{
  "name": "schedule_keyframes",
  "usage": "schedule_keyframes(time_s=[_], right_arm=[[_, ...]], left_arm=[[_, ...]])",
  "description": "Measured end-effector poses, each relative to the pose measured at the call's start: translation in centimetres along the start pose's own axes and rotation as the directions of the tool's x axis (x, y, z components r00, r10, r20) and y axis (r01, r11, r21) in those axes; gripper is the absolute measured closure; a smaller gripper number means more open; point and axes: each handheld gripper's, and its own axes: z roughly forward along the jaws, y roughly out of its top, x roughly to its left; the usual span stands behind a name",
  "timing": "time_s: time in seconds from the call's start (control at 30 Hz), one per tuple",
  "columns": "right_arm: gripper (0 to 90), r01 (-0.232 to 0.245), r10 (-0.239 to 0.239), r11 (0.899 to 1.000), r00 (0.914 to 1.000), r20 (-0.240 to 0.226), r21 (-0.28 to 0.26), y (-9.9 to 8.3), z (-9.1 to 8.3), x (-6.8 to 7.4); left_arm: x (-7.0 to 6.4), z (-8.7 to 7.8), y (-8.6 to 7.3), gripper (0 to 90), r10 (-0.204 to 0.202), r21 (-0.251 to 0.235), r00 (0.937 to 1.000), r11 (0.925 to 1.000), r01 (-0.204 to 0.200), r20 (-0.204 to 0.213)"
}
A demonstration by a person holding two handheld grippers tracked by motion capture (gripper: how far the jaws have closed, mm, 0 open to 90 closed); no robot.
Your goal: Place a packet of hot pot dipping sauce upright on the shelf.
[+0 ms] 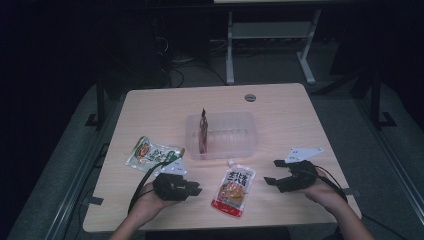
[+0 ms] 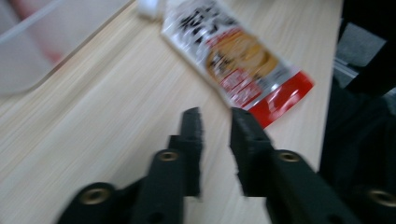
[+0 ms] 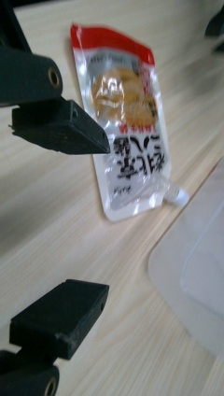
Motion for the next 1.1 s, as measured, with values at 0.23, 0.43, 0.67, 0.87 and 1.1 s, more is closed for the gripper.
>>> schedule_keyframes(time_s=[0.23, 0.43, 0.67, 0.87, 1.1], right_arm=[[24.3, -0.001, 0.001, 1.000, 0.9999, 0.012, 0.001, -0.2, 0.3, -0.4], [23.2, 0.003, -0.004, 1.000, 0.9998, 0.018, 0.012, -0.2, 0.6, -0.2], [23.2, 0.013, -0.013, 1.000, 0.9997, 0.018, 0.016, -0.3, 0.7, -0.2], [23.2, 0.007, -0.007, 1.000, 0.9998, 0.020, 0.017, -0.4, 0.7, -0.2], [23.2, 0.006, -0.006, 1.000, 0.9999, 0.013, 0.015, -0.3, 0.7, -0.1]], left_arm=[[-1.9, 2.1, 1.8, 89.8, 0.057, -0.024, 0.9970, 0.9982, -0.056, 0.052], [-3.6, 5.7, 3.3, 89.8, 0.082, 0.004, 0.9905, 0.9966, -0.083, 0.111], [-4.3, 9.9, 4.1, 89.8, 0.102, 0.081, 0.9870, 0.9904, -0.112, 0.124], [-4.3, 10.2, 4.0, 90.0, 0.110, 0.111, 0.9883, 0.9863, -0.122, 0.105], [-3.7, 9.2, 3.5, 90.0, 0.129, 0.147, 0.9896, 0.9796, -0.137, 0.063]])
